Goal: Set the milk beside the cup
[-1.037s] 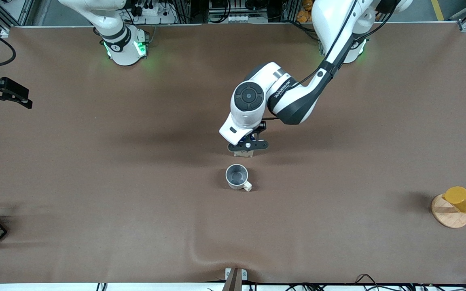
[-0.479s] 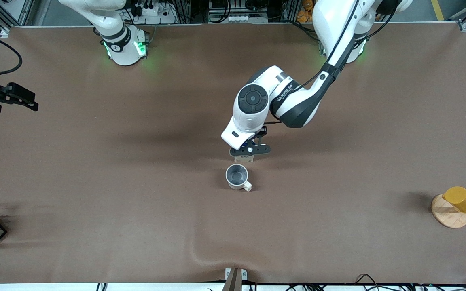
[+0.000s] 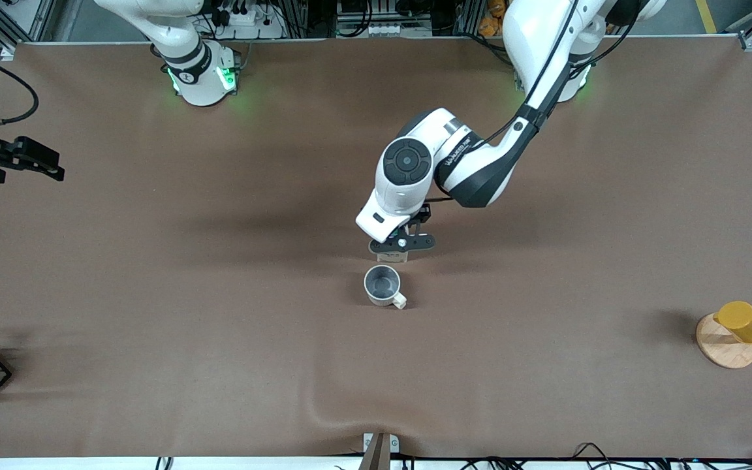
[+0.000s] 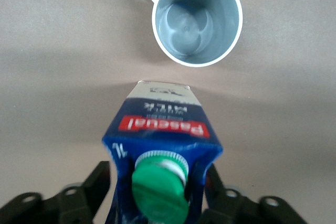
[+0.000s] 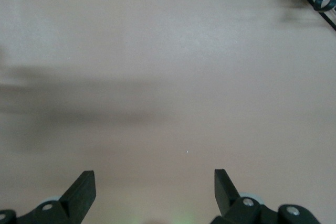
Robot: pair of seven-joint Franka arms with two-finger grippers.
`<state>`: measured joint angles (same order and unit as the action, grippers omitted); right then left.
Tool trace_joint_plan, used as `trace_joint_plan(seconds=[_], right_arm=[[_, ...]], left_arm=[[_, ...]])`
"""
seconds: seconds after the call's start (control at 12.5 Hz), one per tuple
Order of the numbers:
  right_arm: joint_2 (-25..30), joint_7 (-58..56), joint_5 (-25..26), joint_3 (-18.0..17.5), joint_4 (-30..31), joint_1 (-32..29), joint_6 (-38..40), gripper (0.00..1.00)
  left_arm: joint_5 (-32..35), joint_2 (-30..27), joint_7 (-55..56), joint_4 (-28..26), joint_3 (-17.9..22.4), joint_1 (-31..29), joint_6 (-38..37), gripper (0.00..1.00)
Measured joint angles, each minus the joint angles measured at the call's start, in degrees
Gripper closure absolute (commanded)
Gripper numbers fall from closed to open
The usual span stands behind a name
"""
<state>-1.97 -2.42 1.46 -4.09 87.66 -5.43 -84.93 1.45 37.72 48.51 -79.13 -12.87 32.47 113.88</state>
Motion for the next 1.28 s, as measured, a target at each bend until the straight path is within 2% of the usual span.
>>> trace_joint_plan(seconds=[0.32, 0.64, 0.96, 1.12, 1.28], right_arm=[[0.0, 1.5, 0.0, -0.4, 0.1, 0.0, 0.0, 0.0], [0.0, 1.7, 0.0, -0.5, 0.1, 0.0, 0.0, 0.0], [0.1, 2.9, 0.0, -0.7, 0.1, 0.1, -0.2, 0.0], [0.2, 3.6, 0.0, -0.8, -0.1, 0.5, -0.2, 0.0], [0.2, 5.5, -0.1, -1.0, -0.6, 0.6, -0.2, 0.0]], left_arm=[[0.0, -0.9, 0.0, 1.8, 0.0, -0.1, 0.2, 0.0], [0.0, -7.4, 0.1, 2.7, 0.2, -2.2, -2.6, 0.0], [0.7, -14.8, -3.5, 2.6, 0.5, -10.9, -15.1, 0.0], [1.0, -17.5, -10.9, 2.1, 0.6, -16.9, -17.6, 0.0], [3.9, -19.7, -19.6, 0.3, 0.5, -22.1, -17.9, 0.0]])
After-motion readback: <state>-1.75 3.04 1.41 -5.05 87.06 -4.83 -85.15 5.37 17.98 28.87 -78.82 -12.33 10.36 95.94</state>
